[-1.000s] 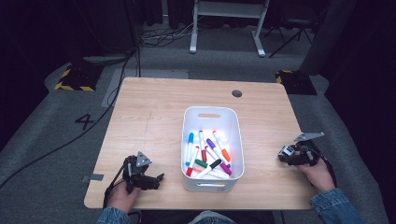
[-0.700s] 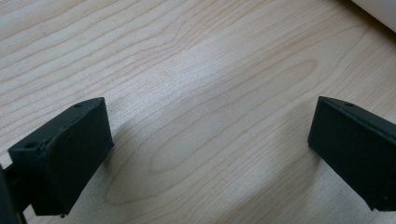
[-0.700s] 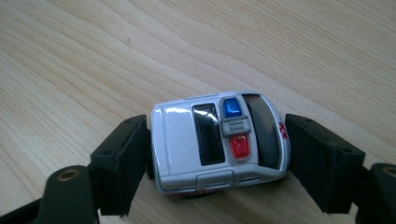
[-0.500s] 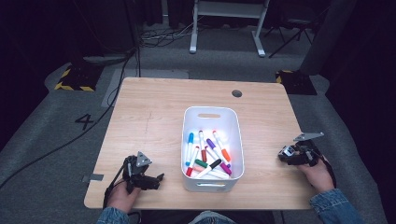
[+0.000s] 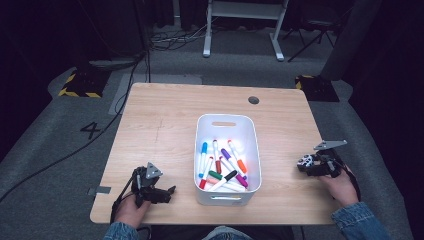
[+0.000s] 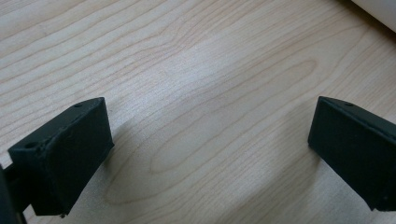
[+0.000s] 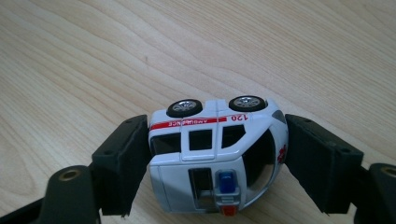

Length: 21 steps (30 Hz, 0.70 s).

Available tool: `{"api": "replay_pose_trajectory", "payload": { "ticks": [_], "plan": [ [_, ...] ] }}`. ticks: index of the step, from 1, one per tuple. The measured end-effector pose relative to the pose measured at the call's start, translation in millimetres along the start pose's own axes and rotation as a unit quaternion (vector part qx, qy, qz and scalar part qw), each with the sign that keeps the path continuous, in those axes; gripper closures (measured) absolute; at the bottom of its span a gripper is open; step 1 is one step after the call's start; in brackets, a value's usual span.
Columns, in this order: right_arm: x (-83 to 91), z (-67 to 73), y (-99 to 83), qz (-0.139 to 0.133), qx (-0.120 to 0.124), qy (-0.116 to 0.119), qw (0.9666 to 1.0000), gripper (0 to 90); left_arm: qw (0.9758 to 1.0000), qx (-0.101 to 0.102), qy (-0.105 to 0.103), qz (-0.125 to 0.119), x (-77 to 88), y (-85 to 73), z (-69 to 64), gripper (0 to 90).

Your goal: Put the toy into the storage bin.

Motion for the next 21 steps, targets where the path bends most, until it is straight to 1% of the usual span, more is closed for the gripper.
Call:
{"api": "replay_pose_trajectory", "payload": {
  "ticks": [3,4,7,9,11,14,20,21],
  "plan": [
    [2.0,3.2,1.9,-0.005,-0.006,0.006,1.0,25.0,1.0,0.0,0.0,0.0,0.0,0.0,0.0,0.0],
    [2.7,3.2,3.0,-0.009,-0.003,0.006,0.9999,25.0,1.0,0.0,0.0,0.0,0.0,0.0,0.0,0.0],
    [6.2,6.2,6.0,-0.014,-0.004,0.011,0.9998,25.0,1.0,0.0,0.0,0.0,0.0,0.0,0.0,0.0],
    [9.2,9.4,9.2,-0.019,-0.009,0.014,0.9997,25.0,1.0,0.0,0.0,0.0,0.0,0.0,0.0,0.0],
    [12.7,10.5,12.4,-0.023,-0.002,0.013,0.9996,25.0,1.0,0.0,0.0,0.0,0.0,0.0,0.0,0.0],
    [21.3,15.1,20.6,-0.034,-0.003,0.018,0.9993,25.1,1.0,0.0,0.0,0.0,0.0,0.0,0.0,0.0],
    [36.0,23.3,34.4,-0.051,0.005,0.023,0.9984,25.2,1.0,0.0,0.0,0.0,0.0,0.0,0.0,0.0],
    [38.9,25.6,36.8,-0.053,0.01,0.024,0.9982,25.2,1.0,0.0,0.0,0.0,0.0,0.0,0.0,0.0]
  ]
}}
Point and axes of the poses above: each handheld gripper's, and its own axes: x roughly backward along the jaws, y roughly out of its top, z roughly to its left, the point moved 10 cm from there along -x, roughly forward along the jaws, and after that the axes turned 5 degrees about -y, right-handed, at the moved point
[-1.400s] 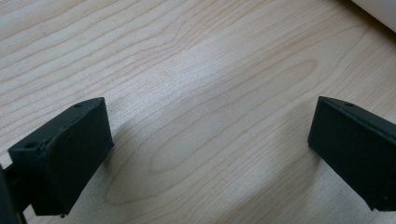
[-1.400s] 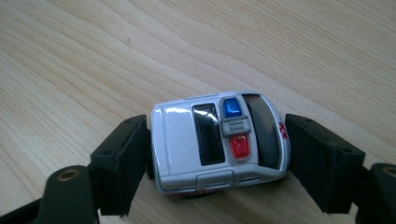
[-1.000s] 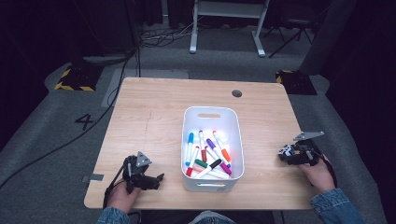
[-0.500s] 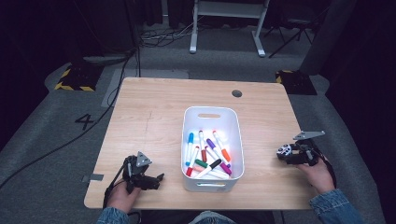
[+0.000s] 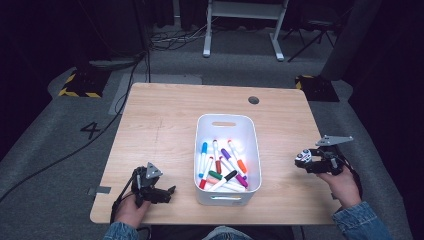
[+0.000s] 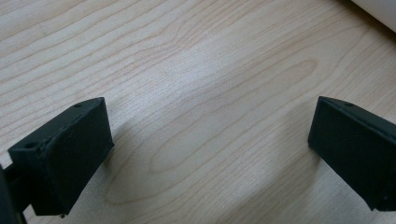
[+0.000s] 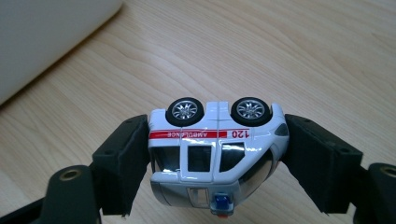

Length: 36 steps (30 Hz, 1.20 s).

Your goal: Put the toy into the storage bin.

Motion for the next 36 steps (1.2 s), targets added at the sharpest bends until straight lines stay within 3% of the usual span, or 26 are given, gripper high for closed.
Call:
{"api": "replay_pose_trajectory", "payload": {
  "ticks": [18,36],
  "plan": [
    [35.0,41.6,49.1,-0.048,0.034,0.03,0.9978,25.2,1.0,0.0,0.0,0.0,0.0,0.0,0.0,0.0],
    [61.8,94.9,91.0,-0.075,0.074,0.078,0.9914,25.2,1.0,0.0,0.0,0.0,0.0,0.0,0.0,0.0]
  ]
}}
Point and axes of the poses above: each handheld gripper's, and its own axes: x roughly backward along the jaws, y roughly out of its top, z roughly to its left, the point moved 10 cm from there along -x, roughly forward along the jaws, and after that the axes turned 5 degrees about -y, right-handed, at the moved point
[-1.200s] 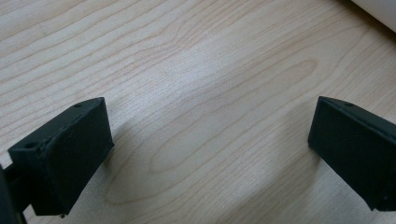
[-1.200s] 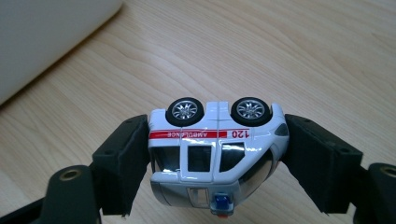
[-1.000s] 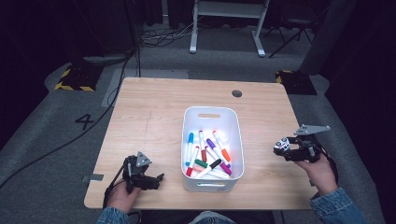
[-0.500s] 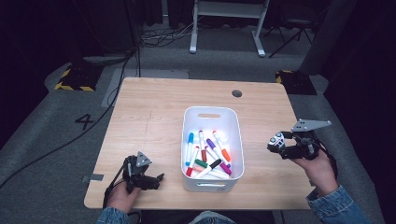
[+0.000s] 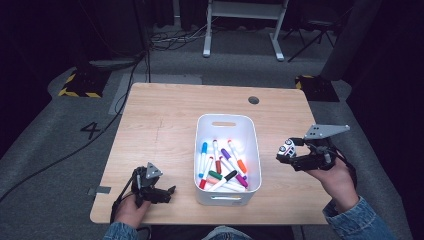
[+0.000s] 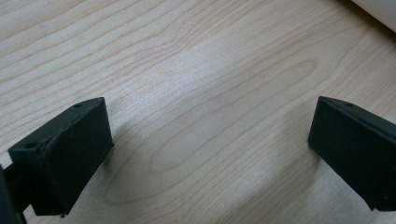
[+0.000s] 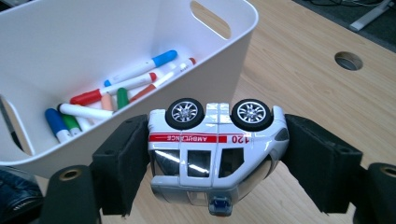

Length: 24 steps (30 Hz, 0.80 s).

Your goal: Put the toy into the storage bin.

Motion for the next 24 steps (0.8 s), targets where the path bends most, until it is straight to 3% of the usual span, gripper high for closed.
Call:
{"api": "replay_pose_trajectory", "payload": {
  "ticks": [15,24],
  "plan": [
    [2.6,42.9,25.6,-0.004,0.018,0.04,0.999,25.2,1.0,0.0,0.0,0.0,0.0,0.0,0.0,0.0],
    [-6.4,63.9,31.3,0.003,0.028,0.07,0.9971,25.1,1.0,0.0,0.0,0.0,0.0,0.0,0.0,0.0]
  ]
}}
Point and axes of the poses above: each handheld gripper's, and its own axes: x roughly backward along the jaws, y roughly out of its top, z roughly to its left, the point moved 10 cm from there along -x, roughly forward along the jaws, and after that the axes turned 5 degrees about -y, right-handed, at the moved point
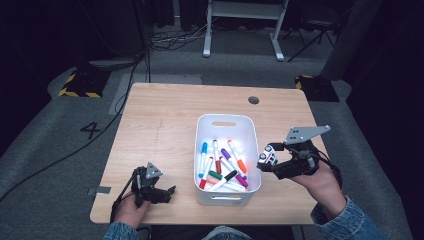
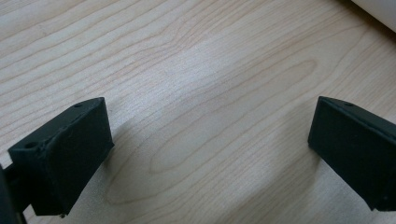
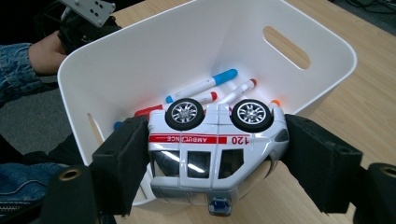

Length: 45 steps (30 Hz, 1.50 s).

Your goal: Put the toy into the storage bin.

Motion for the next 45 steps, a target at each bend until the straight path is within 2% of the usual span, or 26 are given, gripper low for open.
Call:
{"api": "replay_pose_trajectory", "payload": {
  "ticks": [3,17,26,31,35,40,41,42,45],
  "plan": [
    [-5.1,6.7,0.9,0.006,-0.003,0.008,0.9999,25.1,1.0,0.0,0.0,0.0,0.0,0.0,0.0,0.0],
    [-30.6,30.8,-7.1,0.042,0.018,0.04,0.9981,25.1,1.0,0.0,0.0,0.0,0.0,0.0,0.1,0.0],
    [-40.1,38.3,-14.7,0.068,0.03,0.047,0.9962,25.1,1.0,0.0,0.0,0.0,0.0,0.0,0.1,0.0],
    [-45.1,40.0,-19.4,0.082,0.033,0.045,0.995,25.0,1.0,0.0,0.0,0.0,0.0,0.0,0.0,0.0],
    [-48.3,39.5,-22.8,0.093,0.045,0.036,0.994,25.0,1.0,0.0,0.0,0.0,0.0,0.0,0.0,0.0],
    [-50.9,40.1,-24.3,0.1,0.047,0.033,0.9933,24.9,1.0,0.0,0.0,0.0,0.0,0.0,0.1,0.0],
    [-51.2,40.9,-24.3,0.102,0.042,0.032,0.9934,24.9,1.0,0.0,0.0,0.0,0.0,0.0,0.1,0.0],
    [-51.6,38.8,-25.1,0.108,0.048,0.026,0.9927,24.9,1.0,0.0,0.0,0.0,0.0,0.0,0.0,0.0],
    [-54.1,40.4,-25.5,0.114,0.049,0.026,0.9919,24.8,1.0,0.0,0.0,0.0,0.0,0.0,0.1,0.0]
  ]
}}
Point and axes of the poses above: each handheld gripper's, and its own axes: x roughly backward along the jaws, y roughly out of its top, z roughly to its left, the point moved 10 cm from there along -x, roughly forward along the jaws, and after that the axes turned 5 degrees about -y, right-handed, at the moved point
